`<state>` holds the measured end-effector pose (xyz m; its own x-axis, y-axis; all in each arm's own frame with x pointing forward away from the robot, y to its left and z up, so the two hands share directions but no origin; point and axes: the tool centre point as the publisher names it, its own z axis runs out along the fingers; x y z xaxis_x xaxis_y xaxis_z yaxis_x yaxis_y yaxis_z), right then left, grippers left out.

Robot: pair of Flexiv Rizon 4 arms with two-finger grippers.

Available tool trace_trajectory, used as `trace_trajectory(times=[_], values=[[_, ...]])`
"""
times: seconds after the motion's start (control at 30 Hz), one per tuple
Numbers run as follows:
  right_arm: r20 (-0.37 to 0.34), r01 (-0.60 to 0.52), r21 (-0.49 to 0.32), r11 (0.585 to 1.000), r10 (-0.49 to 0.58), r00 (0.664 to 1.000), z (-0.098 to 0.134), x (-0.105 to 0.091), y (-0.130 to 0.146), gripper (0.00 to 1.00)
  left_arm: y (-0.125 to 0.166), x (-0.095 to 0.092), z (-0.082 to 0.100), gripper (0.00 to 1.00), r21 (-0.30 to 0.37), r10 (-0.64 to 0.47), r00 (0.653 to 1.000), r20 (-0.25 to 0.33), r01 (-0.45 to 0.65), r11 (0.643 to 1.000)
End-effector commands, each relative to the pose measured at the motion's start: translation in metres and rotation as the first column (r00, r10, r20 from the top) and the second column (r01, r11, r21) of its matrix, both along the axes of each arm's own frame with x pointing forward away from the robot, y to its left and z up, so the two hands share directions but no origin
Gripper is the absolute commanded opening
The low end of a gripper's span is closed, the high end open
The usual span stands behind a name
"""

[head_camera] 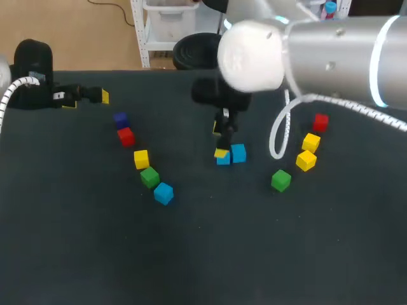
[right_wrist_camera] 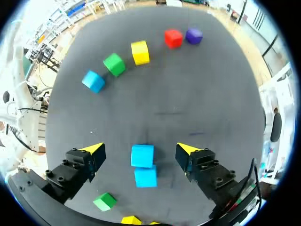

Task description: Place the blue cubes, place green cubes on the blue cubes, place the yellow cubes on the green cubes, then place the red cubes on the yellow cubes, and place purple cube on the red cubes.

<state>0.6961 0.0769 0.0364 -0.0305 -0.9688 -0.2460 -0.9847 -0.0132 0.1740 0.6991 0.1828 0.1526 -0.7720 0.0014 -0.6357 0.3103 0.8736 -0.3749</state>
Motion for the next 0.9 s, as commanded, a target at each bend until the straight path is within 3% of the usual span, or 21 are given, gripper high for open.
trace_trajectory(times=[0.03,0.1,0.17,0.27,0.9], values=[[0.078,0.002,0.025,1.0,-0.004,0.997,0.016,-0.019,-0.017,1.0,0.002,0.0,-0.002,1.0,-0.009,-0.007,1.0,0.006,0.007,1.0],[0.11,-0.005,-0.022,1.0,0.008,0.994,0.008,-0.019,-0.019,1.0,0.002,0.0,-0.002,1.0,-0.009,-0.007,1.0,0.006,0.007,1.0],[0.199,0.001,-0.092,0.996,0.018,0.98,-0.005,-0.016,-0.021,1.0,0.002,0.0,-0.002,1.0,-0.009,-0.007,1.0,0.006,0.007,1.0],[0.163,-0.026,-0.094,0.995,0.042,0.986,-0.008,-0.021,-0.018,1.0,0.002,0.0,-0.002,1.0,-0.009,-0.007,1.0,0.006,0.007,1.0],[0.156,-0.043,-0.121,0.992,0.062,0.986,-0.025,-0.01,-0.008,1.0,0.002,0.0,-0.002,1.0,-0.009,-0.007,1.0,0.006,0.007,1.0]])
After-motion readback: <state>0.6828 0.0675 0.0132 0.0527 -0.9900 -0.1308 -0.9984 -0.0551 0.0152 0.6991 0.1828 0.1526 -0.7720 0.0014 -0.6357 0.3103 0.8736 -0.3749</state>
